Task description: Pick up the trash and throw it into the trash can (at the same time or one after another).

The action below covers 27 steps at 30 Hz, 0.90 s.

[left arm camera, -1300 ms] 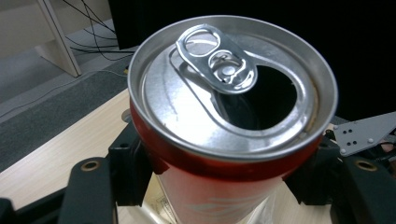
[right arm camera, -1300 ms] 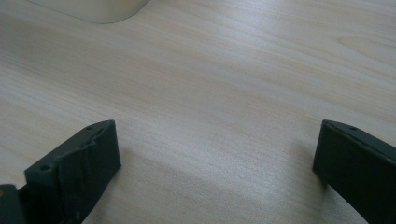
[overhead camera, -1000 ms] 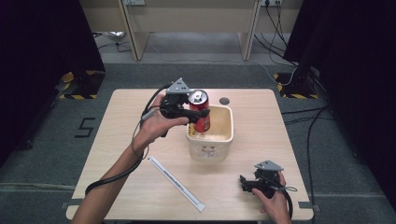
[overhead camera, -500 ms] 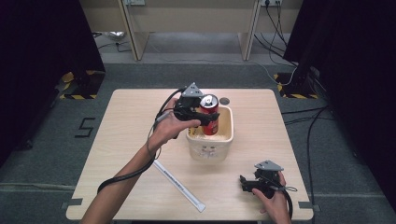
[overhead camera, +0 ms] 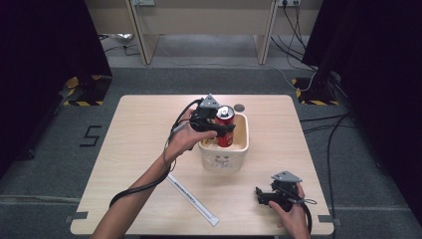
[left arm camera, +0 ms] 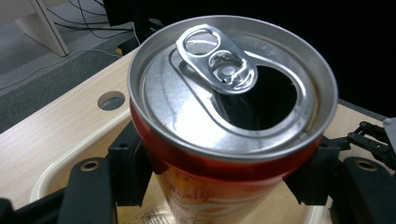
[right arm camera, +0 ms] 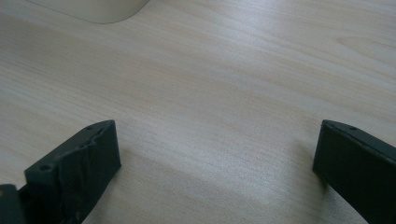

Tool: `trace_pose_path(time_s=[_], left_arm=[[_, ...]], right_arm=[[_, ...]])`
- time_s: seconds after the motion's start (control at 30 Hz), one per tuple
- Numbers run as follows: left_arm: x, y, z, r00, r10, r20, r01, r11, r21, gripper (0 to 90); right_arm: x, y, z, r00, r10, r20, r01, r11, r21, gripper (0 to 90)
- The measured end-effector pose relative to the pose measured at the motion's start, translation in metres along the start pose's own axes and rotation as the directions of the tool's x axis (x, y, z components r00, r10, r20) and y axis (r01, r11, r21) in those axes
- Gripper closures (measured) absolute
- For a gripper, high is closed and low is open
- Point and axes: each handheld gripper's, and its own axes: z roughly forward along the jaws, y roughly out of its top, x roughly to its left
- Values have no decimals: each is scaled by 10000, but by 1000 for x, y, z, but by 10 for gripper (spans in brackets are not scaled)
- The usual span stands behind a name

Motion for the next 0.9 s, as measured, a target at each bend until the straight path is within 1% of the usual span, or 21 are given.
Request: trace_pose_path(time_s=[0.2, 0.27, 0.43, 0.7, 0.9], left_arm=[[2, -5, 4, 10000, -40, -68, 41, 9999, 134, 339], [3, -7, 5, 10000, 19, -90, -17, 9997, 246, 338], [4, -10, 6, 9999, -33, -119, 37, 9995, 306, 338], [9, -23, 7, 9997, -120, -198, 127, 9992, 386, 338], [9, -28, 10, 9997, -66, -232, 78, 9986, 514, 337]], right_arm=[[0, 0, 0, 10000, -2, 3, 2, 10000, -2, 6], [0, 0, 0, 10000, -2, -1, 2, 10000, 1, 6], [0, 0, 0, 10000, 2, -11, -2, 10000, -19, 6], [0, 0, 0, 10000, -2, -7, 2, 10000, -1, 6], [0, 0, 0, 10000, -1, -8, 1, 10000, 2, 7]])
